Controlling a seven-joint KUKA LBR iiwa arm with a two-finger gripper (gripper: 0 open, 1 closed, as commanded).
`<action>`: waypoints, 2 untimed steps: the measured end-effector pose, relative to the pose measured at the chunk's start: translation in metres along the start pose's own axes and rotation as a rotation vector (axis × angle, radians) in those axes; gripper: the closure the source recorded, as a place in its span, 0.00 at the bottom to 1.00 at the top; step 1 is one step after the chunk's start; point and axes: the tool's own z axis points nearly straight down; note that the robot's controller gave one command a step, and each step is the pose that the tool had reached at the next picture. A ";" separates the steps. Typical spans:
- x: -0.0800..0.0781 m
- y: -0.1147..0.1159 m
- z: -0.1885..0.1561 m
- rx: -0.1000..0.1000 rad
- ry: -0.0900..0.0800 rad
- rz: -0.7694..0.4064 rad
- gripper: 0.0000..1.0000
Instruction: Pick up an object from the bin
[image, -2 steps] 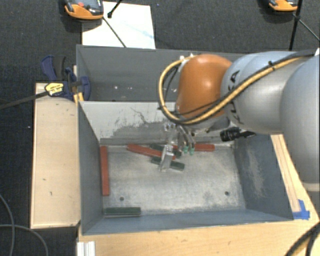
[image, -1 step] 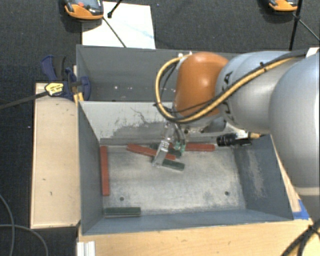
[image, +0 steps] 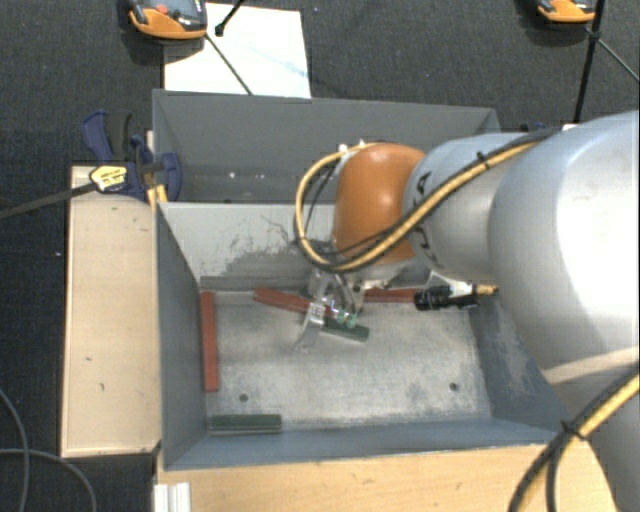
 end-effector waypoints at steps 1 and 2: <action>0.009 0.021 0.013 0.001 0.000 0.342 1.00; 0.009 0.021 0.013 0.001 0.000 0.342 1.00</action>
Offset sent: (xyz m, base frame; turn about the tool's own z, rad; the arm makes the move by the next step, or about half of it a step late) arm 0.0000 0.0000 0.0000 0.0000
